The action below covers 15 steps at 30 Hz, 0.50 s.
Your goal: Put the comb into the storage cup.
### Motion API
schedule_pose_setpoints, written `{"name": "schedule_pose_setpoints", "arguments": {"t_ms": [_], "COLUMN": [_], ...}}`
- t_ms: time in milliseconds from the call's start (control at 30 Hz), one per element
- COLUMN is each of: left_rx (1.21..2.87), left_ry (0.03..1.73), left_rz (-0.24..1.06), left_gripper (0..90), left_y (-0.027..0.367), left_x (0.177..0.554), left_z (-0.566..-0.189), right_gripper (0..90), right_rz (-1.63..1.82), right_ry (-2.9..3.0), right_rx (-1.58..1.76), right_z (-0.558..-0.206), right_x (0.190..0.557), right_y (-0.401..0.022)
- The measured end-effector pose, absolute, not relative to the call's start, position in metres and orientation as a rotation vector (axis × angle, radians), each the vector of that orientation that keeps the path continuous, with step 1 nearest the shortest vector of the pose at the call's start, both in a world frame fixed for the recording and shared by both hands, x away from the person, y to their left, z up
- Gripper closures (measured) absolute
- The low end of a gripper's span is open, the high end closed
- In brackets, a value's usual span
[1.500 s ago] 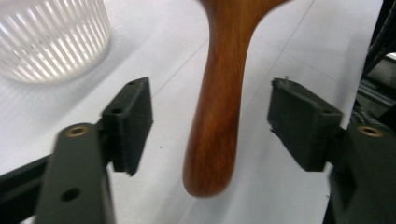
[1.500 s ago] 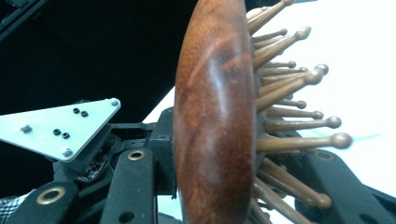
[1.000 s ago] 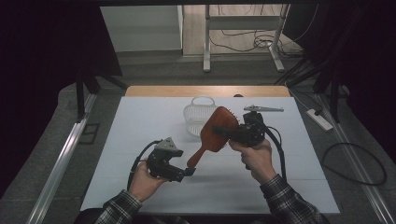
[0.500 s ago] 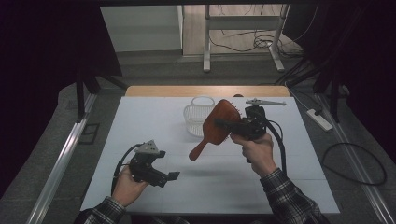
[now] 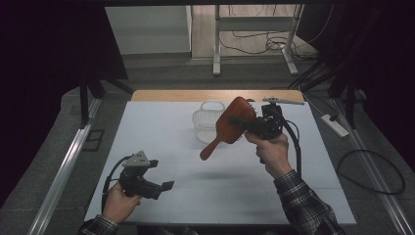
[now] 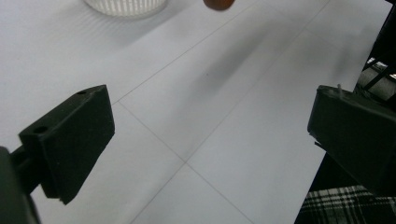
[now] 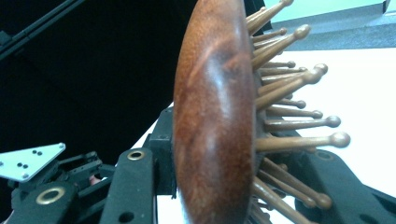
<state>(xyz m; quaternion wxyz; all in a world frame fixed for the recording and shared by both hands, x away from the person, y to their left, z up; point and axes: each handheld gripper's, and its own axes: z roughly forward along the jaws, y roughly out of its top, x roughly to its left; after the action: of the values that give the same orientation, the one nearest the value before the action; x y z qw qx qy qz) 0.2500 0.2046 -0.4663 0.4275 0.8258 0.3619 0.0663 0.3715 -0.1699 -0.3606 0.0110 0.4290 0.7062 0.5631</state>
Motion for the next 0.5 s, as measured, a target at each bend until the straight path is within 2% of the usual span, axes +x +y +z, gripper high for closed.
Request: {"name": "schedule_pose_setpoints", "arguments": {"t_ms": [500], "left_rx": [2.053], "left_ry": [0.988], "left_rz": [0.212], "left_gripper": [0.7], "left_y": [0.229], "left_x": [0.233], "left_z": [-0.469], "right_gripper": [55.5], "right_rz": [1.772], "right_ry": [2.147], "right_rx": [1.364], "right_z": [-0.352], "right_x": [0.386], "right_y": [-0.177]}}
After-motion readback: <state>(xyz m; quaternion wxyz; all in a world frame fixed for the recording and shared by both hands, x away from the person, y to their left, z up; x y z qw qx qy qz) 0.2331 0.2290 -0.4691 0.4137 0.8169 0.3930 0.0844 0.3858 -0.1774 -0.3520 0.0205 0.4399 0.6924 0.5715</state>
